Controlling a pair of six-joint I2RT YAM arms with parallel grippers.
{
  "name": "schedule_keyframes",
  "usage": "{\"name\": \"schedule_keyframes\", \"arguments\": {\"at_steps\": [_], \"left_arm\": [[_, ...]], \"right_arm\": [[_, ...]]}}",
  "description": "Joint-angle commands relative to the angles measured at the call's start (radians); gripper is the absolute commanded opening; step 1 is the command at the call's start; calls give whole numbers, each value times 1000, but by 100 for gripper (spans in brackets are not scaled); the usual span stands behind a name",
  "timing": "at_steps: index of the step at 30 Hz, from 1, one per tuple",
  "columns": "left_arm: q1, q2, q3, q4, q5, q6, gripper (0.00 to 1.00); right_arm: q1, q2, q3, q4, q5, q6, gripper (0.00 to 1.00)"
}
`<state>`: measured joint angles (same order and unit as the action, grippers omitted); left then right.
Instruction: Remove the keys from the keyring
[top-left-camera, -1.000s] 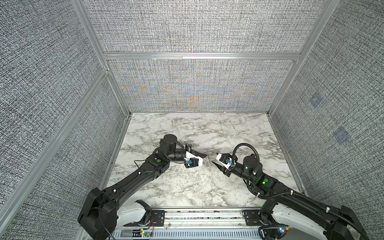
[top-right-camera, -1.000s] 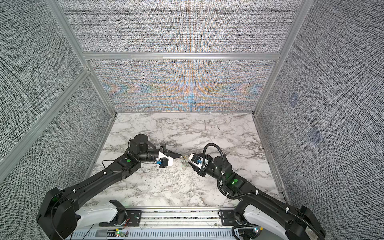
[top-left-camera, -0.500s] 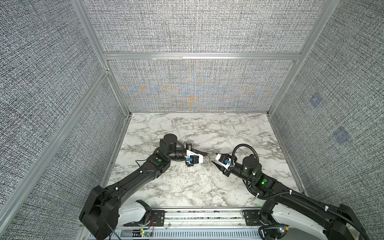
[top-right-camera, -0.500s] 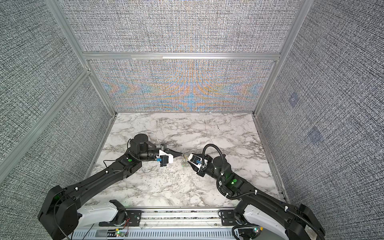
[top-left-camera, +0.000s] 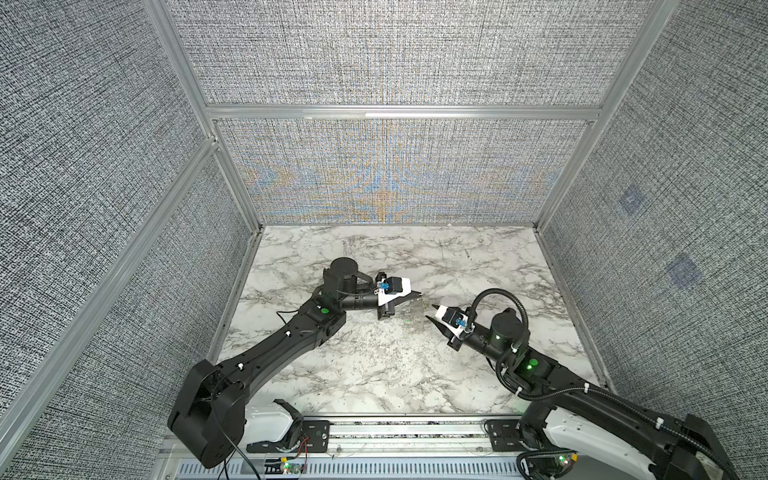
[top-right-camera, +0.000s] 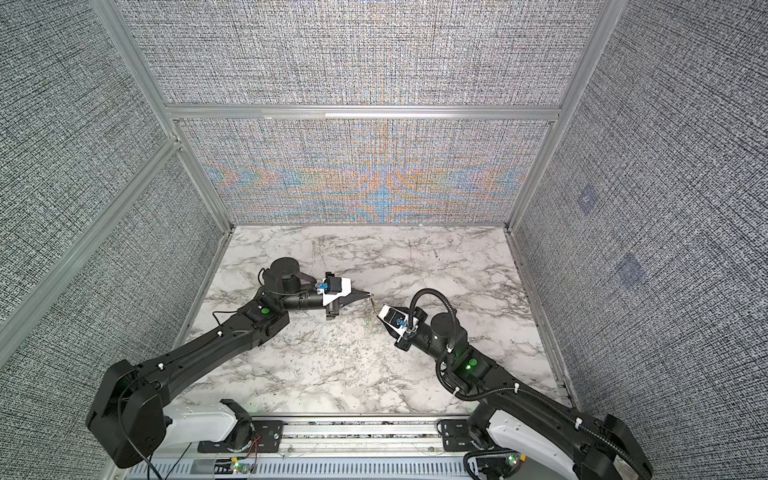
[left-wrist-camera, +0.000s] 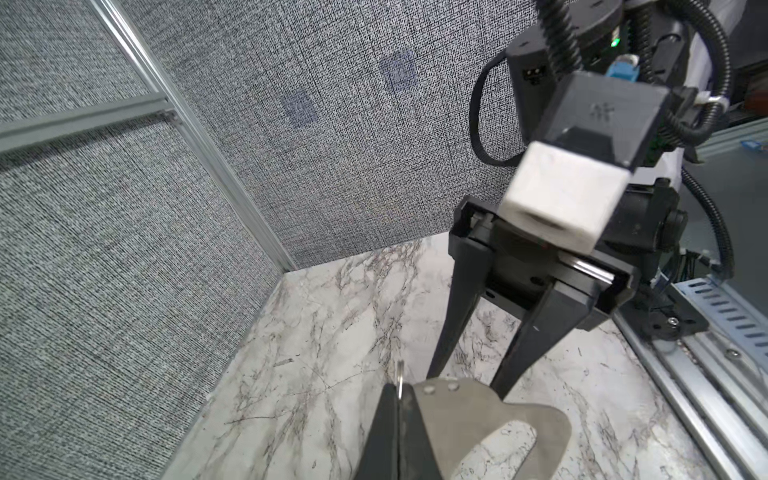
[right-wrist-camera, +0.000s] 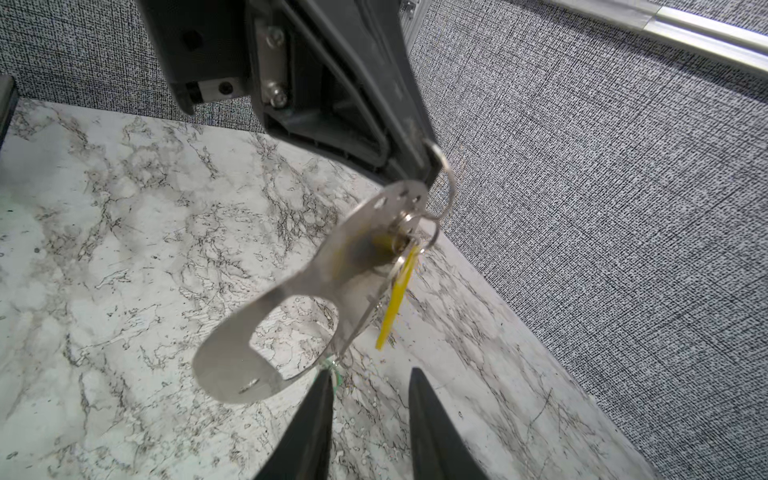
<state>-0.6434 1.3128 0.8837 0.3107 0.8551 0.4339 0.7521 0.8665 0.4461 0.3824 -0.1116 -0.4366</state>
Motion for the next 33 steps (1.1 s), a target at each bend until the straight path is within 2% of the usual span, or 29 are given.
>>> {"name": "schedule_keyframes", "arguments": {"at_steps": [1, 6, 8, 18, 27, 33], "left_arm": [[1, 12, 38, -48, 6, -62, 0], [1, 22, 75, -112, 1, -61, 0], [1, 22, 81, -125, 3, -59, 0], [1, 14, 73, -149, 29, -41, 0], [-1, 10, 71, -191, 59, 18, 0], [-3, 15, 79, -232, 71, 64, 0]], "right_arm": [[-38, -23, 28, -34, -62, 32, 32], [-181, -26, 129, -207, -320, 83, 31], [-202, -14, 175, -276, -362, 59, 30], [-228, 54, 313, -396, -487, 1, 24], [-226, 100, 326, -362, -544, 26, 16], [-215, 135, 338, -346, -565, 34, 16]]}}
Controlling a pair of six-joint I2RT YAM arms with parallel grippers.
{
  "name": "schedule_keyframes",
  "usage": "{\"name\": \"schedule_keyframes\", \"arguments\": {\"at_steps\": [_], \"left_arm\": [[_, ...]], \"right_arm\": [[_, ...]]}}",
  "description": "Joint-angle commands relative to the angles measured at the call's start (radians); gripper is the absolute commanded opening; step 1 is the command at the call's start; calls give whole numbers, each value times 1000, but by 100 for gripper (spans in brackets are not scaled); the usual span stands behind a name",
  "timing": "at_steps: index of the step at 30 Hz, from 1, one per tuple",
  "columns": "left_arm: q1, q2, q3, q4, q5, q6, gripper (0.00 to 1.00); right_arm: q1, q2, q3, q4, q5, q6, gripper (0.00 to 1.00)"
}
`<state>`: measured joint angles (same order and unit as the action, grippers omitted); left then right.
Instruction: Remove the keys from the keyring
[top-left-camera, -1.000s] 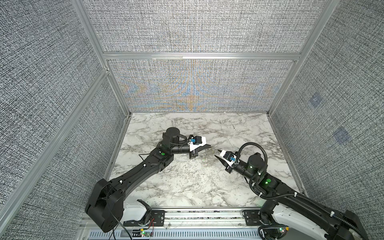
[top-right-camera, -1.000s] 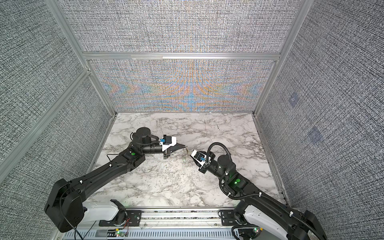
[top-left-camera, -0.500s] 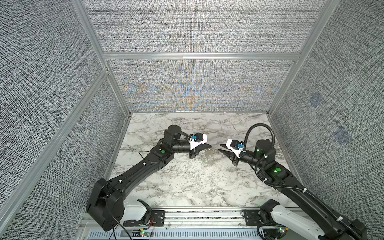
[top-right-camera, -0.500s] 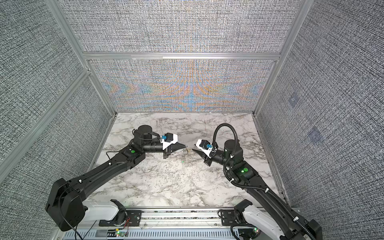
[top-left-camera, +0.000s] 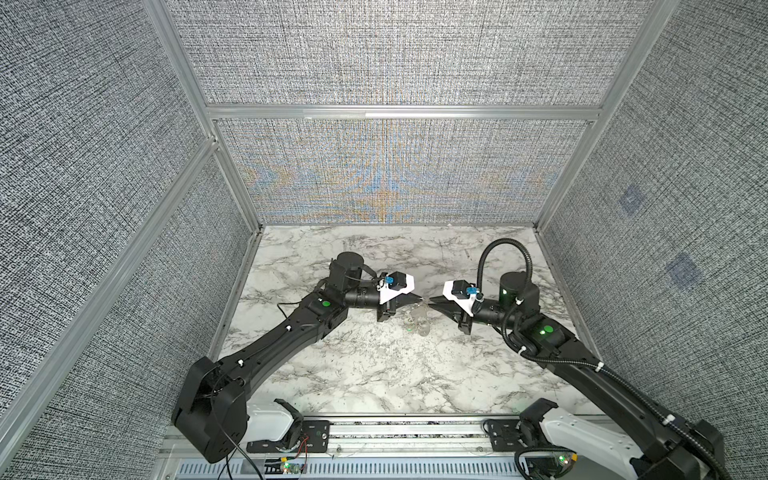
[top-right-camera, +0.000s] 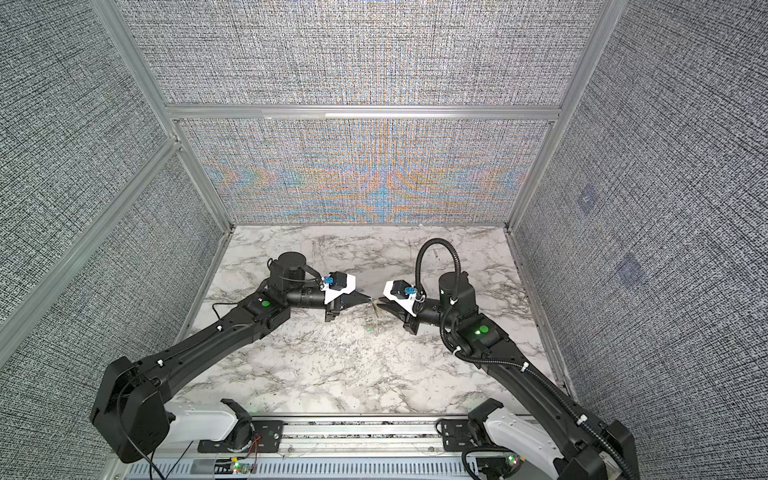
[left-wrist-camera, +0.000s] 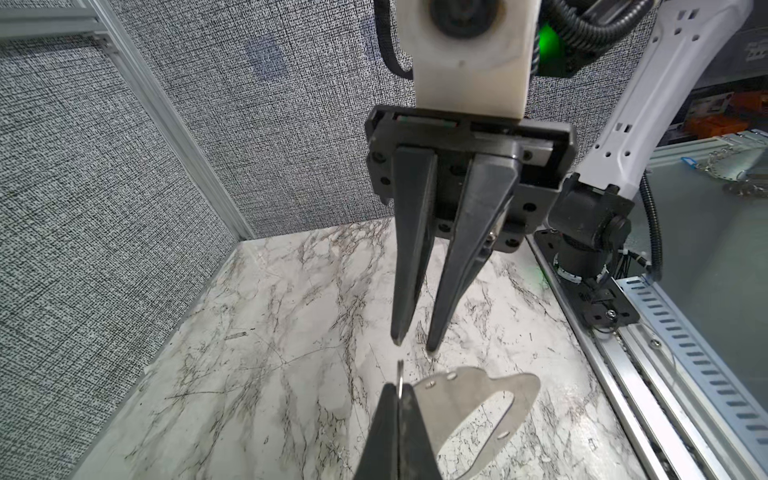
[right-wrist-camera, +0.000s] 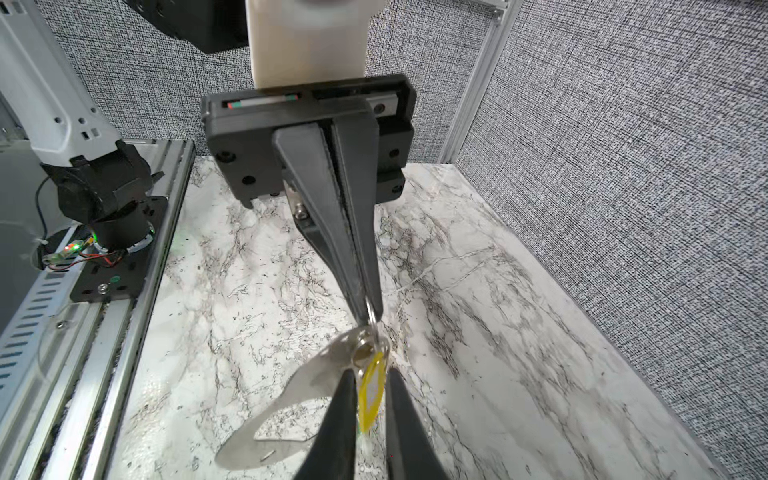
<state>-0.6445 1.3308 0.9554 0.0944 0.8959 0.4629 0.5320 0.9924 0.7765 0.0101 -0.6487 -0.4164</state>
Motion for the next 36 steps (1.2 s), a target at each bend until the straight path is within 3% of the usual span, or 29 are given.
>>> {"name": "schedule_keyframes", "arguments": {"at_steps": [1, 15, 27, 28, 31, 33, 36], "left_arm": [[-1, -4, 9, -24, 32, 43, 0], [-7, -11, 14, -64, 35, 96, 0], [-9, 7, 41, -135, 37, 137, 0], [-7, 6, 38, -128, 24, 126, 19], [-7, -22, 22, -102, -59, 104, 44], [-6, -66, -6, -62, -138, 60, 50], [-4, -143, -90, 50, -209, 18, 52]], "right_arm": [[5, 14, 7, 31, -25, 16, 17], [19, 66, 20, 50, -50, 34, 16], [29, 72, 22, 35, -72, 7, 0], [28, 71, 21, 32, -74, 1, 0], [28, 62, 7, 53, -71, 7, 0], [28, 58, -7, 82, -68, 29, 0], [28, 59, -13, 96, -68, 49, 0]]}}
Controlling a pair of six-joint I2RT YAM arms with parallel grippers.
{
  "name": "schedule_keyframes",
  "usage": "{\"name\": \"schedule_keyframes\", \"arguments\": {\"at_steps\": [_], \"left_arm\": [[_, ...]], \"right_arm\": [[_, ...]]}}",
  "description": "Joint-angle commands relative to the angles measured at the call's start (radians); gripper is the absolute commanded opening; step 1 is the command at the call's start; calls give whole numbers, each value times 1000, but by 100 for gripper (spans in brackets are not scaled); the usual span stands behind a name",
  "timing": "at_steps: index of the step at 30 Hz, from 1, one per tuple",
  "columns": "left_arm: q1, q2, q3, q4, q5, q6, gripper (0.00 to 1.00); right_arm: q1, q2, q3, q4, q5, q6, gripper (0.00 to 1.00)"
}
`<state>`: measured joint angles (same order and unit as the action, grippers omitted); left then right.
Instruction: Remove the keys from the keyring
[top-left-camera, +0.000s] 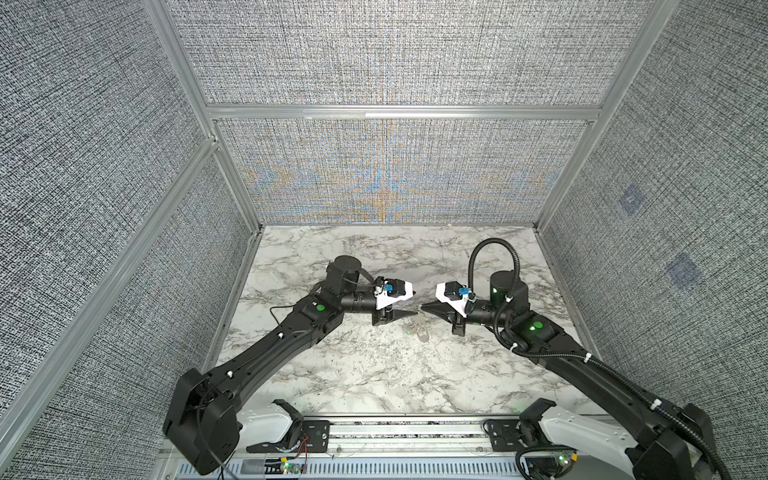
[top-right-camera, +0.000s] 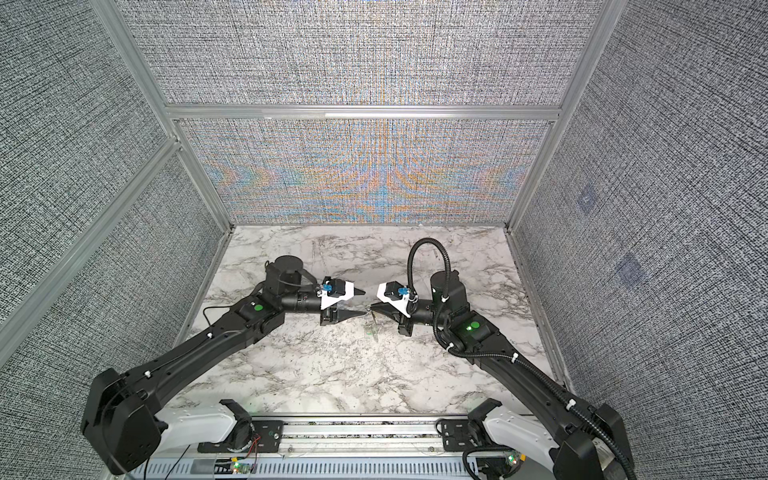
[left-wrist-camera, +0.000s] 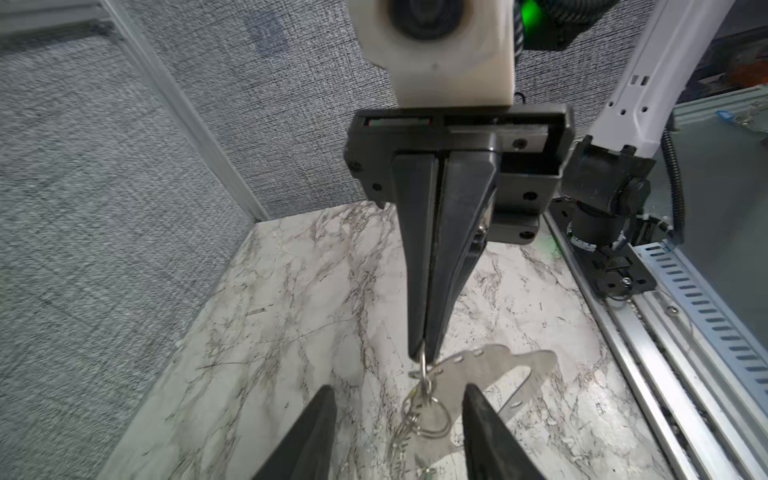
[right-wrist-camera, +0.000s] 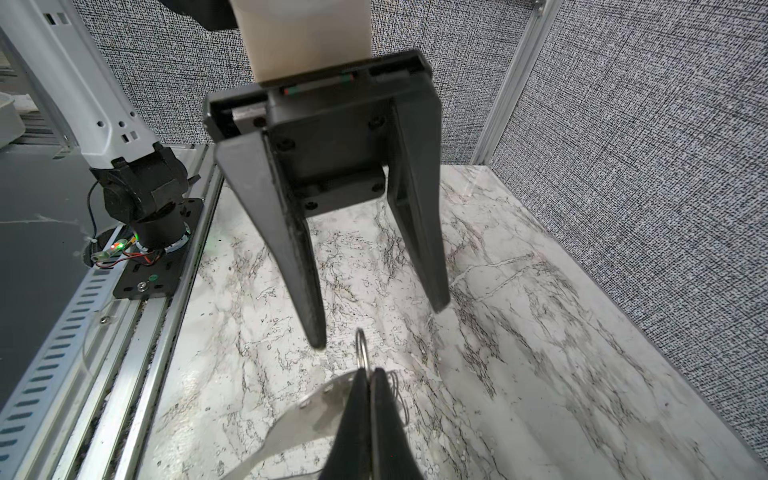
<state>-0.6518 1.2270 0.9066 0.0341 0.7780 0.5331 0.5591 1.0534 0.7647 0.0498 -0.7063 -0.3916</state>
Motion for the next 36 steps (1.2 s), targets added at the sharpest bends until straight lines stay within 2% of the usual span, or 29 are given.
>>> {"name": "schedule_keyframes", "arguments": {"at_steps": [1, 7, 15, 22, 36], "left_arm": [[3, -59, -63, 130, -100, -58, 52], [2, -65, -85, 81, -61, -54, 38], [-8, -51, -55, 40, -81, -17, 29], [-34, 4, 12, -23, -98, 28, 28], [-67, 68, 103, -161, -104, 93, 24]], "right_arm": [[1, -1, -1, 55, -10, 28, 0], [1, 10, 13, 24, -2, 33, 0], [2, 32, 68, -98, 23, -25, 0], [9, 49, 112, -199, 50, -68, 0], [26, 78, 152, -294, 107, -122, 0]]}}
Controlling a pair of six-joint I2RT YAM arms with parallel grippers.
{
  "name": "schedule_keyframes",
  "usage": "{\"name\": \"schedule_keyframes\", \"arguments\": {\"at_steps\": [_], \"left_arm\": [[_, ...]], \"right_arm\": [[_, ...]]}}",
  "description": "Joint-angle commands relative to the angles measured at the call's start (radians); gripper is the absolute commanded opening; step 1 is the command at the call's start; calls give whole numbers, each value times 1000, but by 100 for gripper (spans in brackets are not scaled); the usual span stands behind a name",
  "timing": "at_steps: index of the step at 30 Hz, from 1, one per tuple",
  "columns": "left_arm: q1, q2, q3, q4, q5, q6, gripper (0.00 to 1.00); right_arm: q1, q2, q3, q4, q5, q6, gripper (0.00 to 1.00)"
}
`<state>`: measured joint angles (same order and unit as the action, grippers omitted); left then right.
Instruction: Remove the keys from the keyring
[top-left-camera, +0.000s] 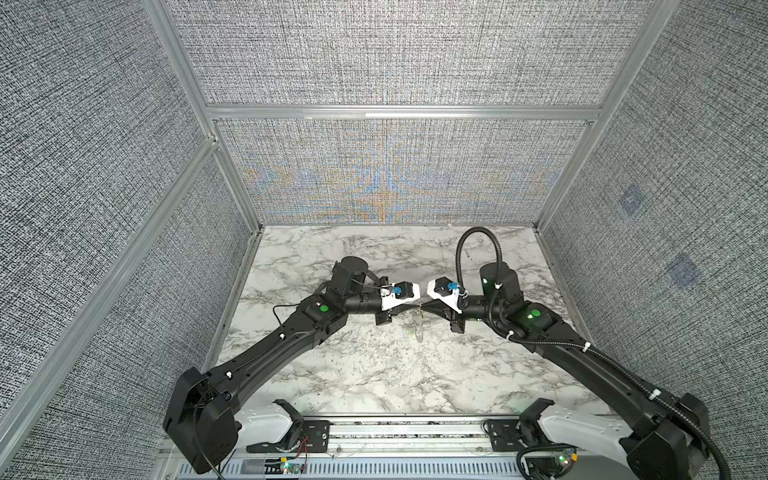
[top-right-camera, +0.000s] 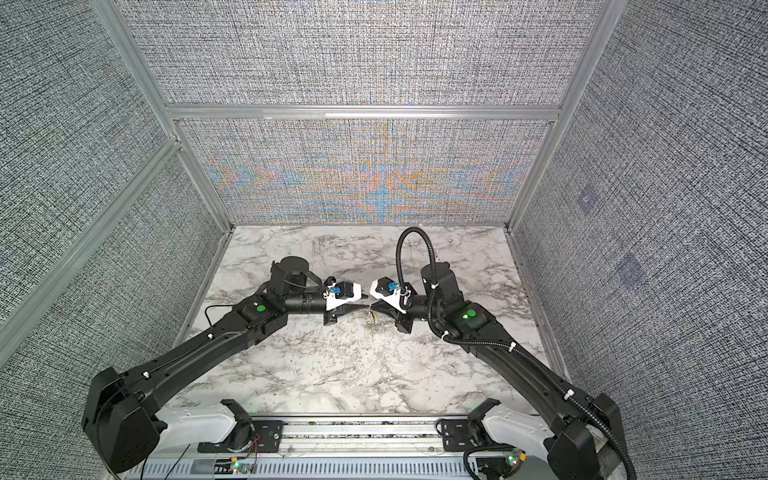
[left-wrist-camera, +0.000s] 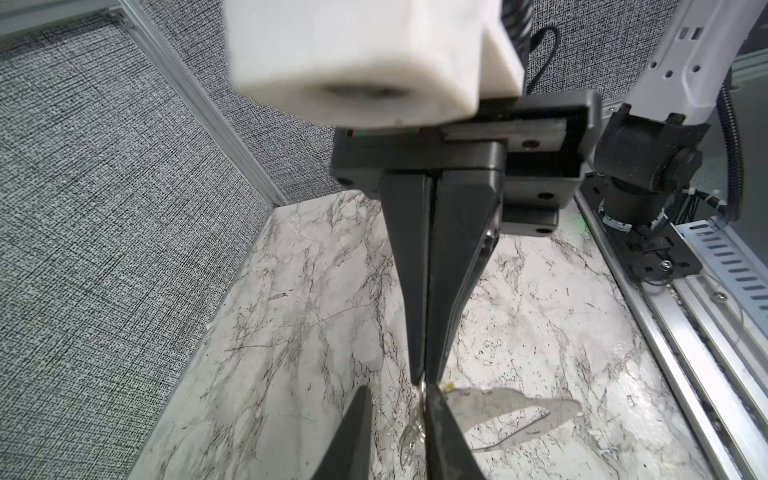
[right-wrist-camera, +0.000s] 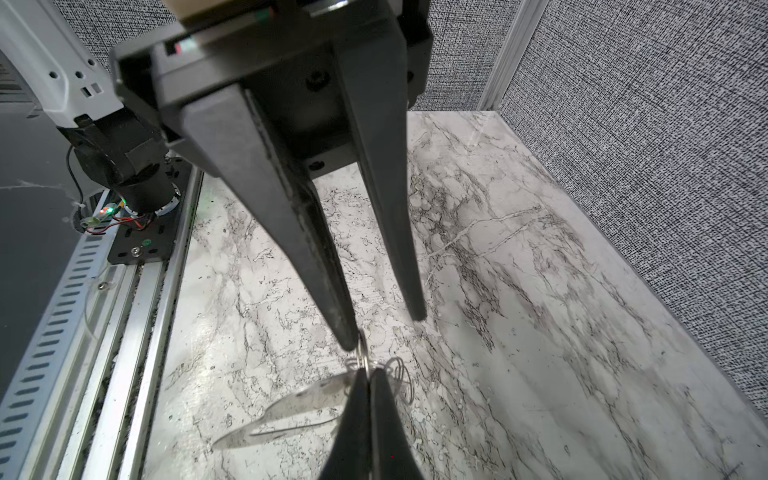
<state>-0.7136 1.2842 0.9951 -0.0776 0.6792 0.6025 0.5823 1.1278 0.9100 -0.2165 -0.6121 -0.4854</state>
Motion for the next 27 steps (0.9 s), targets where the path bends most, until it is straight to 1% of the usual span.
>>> {"name": "schedule_keyframes", "arguments": {"at_steps": [1, 3, 6, 9, 14, 18, 19, 21, 23, 24, 26, 27], "left_arm": [[-8, 13, 16, -52, -7, 23, 24], [-7, 21, 16, -53, -9, 23, 24], [-9, 31, 22, -57, -8, 14, 20], [-10, 34, 24, -62, -9, 12, 18], [-9, 41, 29, -67, -17, 11, 12], [-10, 51, 41, -63, -7, -7, 12], [-10, 52, 44, -62, -7, -12, 14], [-11, 53, 46, -57, -4, -18, 14], [-10, 52, 44, -49, 3, -28, 10], [-10, 53, 44, -44, 8, -38, 10], [-10, 52, 43, -38, 10, -51, 17], [-10, 52, 44, -36, 5, -55, 19]], "right_arm": [[4, 3, 24, -28, 15, -30, 0], [6, 4, 41, -29, 19, -34, 0], [8, 3, 44, -31, 26, -38, 0], [9, 3, 46, -38, 33, -44, 0], [12, 0, 44, -43, 32, -50, 0], [14, 0, 43, -44, 35, -52, 0], [14, 0, 43, -44, 37, -55, 0], [14, -2, 41, -43, 40, -56, 0], [14, -5, 40, -42, 42, -57, 0], [14, -7, 38, -42, 47, -58, 0], [14, -7, 39, -44, 51, -58, 0], [14, -5, 40, -48, 51, -60, 0]]}}
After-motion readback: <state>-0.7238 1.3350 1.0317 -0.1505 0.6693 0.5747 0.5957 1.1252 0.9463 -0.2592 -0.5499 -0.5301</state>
